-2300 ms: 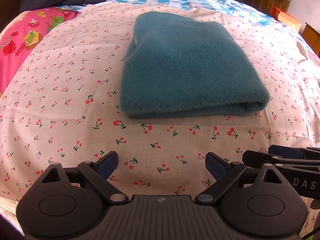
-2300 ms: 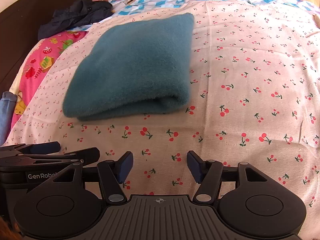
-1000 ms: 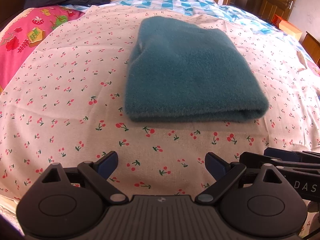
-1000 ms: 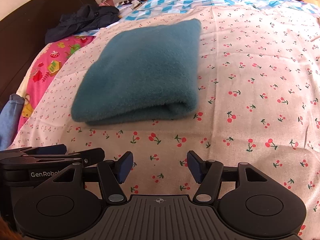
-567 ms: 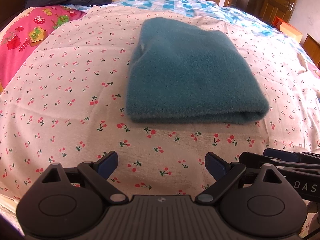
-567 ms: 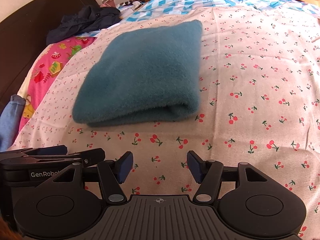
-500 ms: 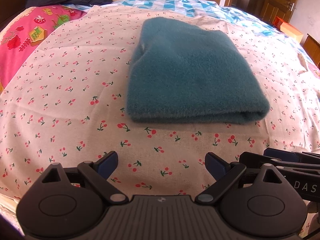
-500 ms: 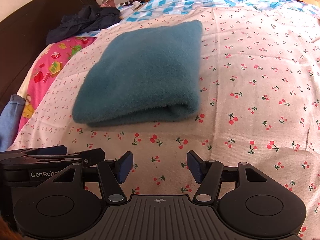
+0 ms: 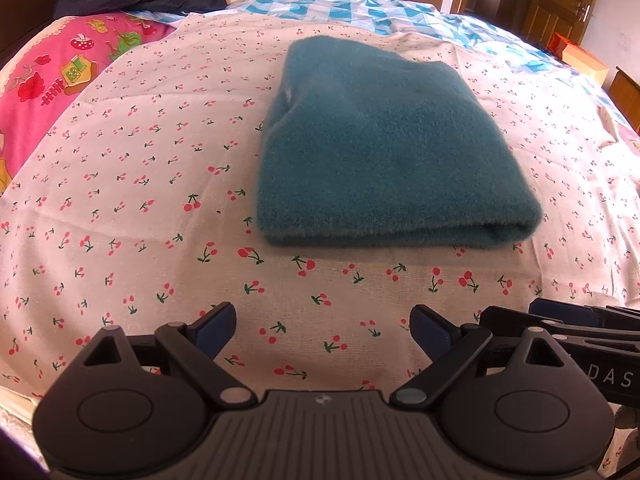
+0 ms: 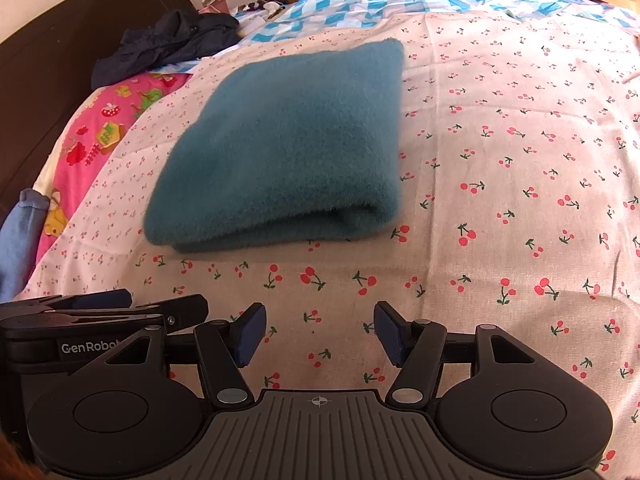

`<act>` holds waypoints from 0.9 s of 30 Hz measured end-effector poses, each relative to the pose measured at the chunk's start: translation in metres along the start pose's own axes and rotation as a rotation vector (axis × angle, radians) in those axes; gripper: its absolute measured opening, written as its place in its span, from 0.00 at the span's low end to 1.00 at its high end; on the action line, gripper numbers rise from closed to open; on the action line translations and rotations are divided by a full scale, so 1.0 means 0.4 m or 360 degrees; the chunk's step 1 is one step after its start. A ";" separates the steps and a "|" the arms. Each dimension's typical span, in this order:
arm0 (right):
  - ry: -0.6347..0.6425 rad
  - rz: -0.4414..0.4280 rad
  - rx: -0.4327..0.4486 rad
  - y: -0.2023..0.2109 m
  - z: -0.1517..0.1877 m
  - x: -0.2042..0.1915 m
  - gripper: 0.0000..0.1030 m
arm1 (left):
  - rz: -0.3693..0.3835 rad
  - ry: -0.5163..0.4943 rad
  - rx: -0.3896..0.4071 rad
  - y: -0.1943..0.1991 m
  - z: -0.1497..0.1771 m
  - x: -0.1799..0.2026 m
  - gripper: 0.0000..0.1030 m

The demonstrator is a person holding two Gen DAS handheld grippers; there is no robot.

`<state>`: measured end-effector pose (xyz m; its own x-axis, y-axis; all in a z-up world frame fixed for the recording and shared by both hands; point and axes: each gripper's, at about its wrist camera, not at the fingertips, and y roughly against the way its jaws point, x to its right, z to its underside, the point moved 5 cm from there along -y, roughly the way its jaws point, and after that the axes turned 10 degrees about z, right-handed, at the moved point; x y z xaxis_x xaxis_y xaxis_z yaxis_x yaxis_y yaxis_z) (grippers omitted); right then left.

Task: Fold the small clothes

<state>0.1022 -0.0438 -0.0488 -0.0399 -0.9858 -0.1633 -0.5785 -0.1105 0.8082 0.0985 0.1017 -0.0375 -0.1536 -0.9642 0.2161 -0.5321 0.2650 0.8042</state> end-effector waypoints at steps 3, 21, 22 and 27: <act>-0.0005 -0.0002 -0.0002 0.000 0.000 0.000 0.58 | -0.0001 -0.0001 0.0001 0.000 0.000 -0.001 0.95; -0.0006 0.0000 0.0000 0.000 -0.001 -0.001 0.58 | 0.0009 0.0014 0.0005 0.002 0.000 -0.002 0.95; -0.0007 -0.0001 -0.0001 0.000 -0.001 0.000 0.58 | 0.0011 0.0016 0.0005 0.002 0.000 -0.002 0.95; -0.0008 -0.0001 -0.0001 0.000 -0.002 -0.001 0.58 | 0.0011 0.0018 0.0007 0.003 -0.001 -0.003 0.95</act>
<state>0.1028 -0.0436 -0.0483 -0.0434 -0.9851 -0.1665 -0.5780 -0.1112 0.8084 0.0982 0.1030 -0.0366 -0.1479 -0.9623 0.2282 -0.5345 0.2719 0.8003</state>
